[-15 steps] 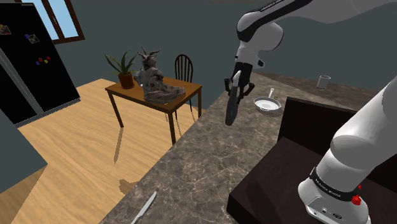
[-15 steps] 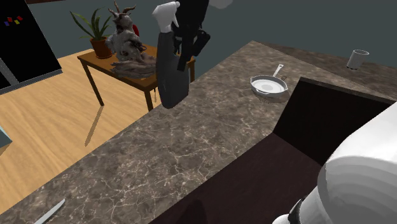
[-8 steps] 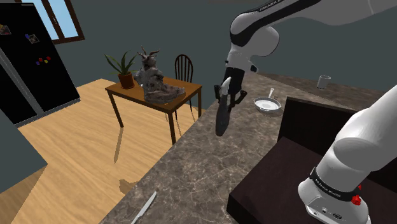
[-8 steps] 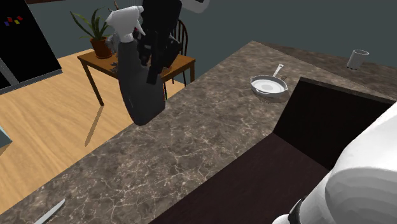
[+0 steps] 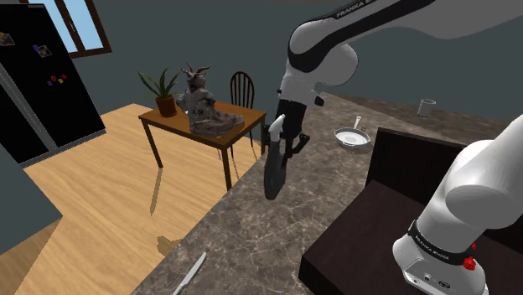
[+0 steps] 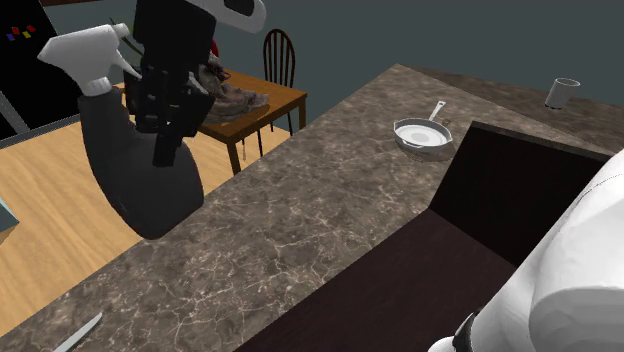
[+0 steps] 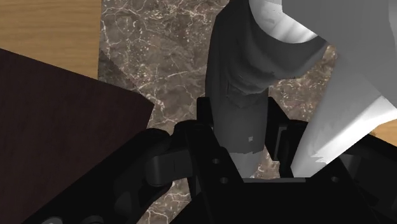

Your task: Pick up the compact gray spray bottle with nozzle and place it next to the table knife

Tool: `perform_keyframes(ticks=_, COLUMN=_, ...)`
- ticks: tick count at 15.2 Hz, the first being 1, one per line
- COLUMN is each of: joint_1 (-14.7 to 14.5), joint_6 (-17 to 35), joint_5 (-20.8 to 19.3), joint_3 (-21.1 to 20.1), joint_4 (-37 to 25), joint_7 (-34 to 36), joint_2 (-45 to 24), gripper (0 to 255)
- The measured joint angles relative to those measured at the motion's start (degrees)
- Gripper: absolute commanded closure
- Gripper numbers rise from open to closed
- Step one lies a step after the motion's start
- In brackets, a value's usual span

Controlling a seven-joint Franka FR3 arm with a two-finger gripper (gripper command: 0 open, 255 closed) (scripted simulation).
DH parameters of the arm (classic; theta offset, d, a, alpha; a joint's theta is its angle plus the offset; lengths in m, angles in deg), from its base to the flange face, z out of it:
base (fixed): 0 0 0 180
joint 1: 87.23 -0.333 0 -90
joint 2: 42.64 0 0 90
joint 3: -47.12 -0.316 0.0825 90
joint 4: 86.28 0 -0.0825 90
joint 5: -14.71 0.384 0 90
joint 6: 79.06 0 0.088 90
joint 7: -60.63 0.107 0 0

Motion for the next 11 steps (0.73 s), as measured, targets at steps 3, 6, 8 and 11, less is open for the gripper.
perform_keyframes(ticks=3, joint_1=-2.4, joint_6=2.6, joint_5=2.1, joint_3=-3.3, joint_4=0.0, joint_7=3.7, joint_2=0.0, gripper=255)
perform_keyframes(ticks=6, joint_1=-4.3, joint_6=5.4, joint_5=3.6, joint_3=-6.3, joint_4=-1.2, joint_7=7.0, joint_2=-1.7, gripper=255)
perform_keyframes(ticks=8, joint_1=-5.7, joint_6=7.0, joint_5=4.4, joint_3=-8.4, joint_4=-2.0, joint_7=9.6, joint_2=-2.3, gripper=255)
perform_keyframes(ticks=11, joint_1=-7.4, joint_6=10.0, joint_5=4.8, joint_3=-11.5, joint_4=-4.3, joint_7=13.3, joint_2=-5.0, gripper=255)
